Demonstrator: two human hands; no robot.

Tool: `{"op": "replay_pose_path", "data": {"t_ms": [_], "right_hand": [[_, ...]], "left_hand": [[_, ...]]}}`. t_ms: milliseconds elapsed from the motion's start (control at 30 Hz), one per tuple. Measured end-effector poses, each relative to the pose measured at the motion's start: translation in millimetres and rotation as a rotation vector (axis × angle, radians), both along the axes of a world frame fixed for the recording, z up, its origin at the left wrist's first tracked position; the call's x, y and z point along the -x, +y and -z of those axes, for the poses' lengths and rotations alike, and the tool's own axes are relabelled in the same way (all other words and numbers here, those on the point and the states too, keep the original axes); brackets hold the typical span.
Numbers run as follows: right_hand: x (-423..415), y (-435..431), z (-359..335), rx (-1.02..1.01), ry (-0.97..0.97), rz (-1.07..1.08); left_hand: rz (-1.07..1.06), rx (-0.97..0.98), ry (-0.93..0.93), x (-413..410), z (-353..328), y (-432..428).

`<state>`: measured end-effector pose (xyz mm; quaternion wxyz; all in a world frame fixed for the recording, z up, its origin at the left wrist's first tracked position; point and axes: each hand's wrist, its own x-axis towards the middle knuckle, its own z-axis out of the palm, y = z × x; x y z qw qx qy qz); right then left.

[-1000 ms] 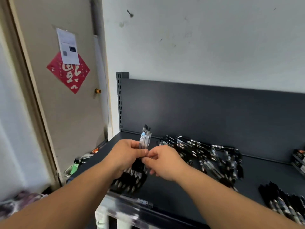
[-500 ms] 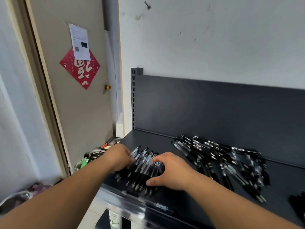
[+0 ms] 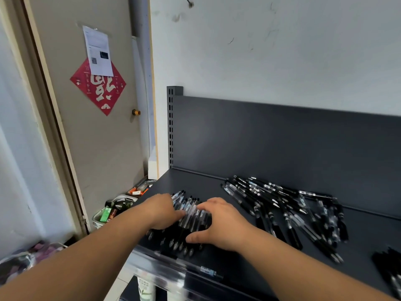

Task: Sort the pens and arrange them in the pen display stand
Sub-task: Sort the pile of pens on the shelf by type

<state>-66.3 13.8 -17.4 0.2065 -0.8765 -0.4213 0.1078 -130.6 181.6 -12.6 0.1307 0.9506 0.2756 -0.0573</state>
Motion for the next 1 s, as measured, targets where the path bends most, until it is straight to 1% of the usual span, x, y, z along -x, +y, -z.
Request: {"op": "replay_pose_path", "data": {"t_ms": [167,233,367,433,500,600,700,833,1000], "right_hand": [[-6,-13,-3,-0.013,-0.032,0.015],[-8,-19,-4,-0.025,-0.040,0.029],[-15,-26,-2,-0.045,-0.047,0.053],[-18,-30,-1,-0.058,-0.050,0.062],[-21,-34,-2,-0.072,-0.064,0.075],[-31,-49,-8,-0.092,-0.116,0.145],[-50,-76,-16,-0.113,-0.182,0.270],[-79,-125,-27,-0.067,-0.218,0.438],[-125,-189,-32,0.002,-0.201,0.629]], "left_hand": [[0.003,-0.020,0.017,-8,1,-8],[0.026,0.007,0.021,-10,3,-12],[0.054,0.073,-0.030,-9,11,-17],[0.034,0.052,-0.104,-12,11,-18],[0.045,0.018,-0.227,-17,6,-25],[0.158,-0.020,-0.411,-32,-6,-52],[0.293,-0.020,-0.520,-51,-13,-88],[0.397,0.038,-0.519,-79,-14,-129],[0.463,0.054,-0.432,-113,-11,-165]]}}
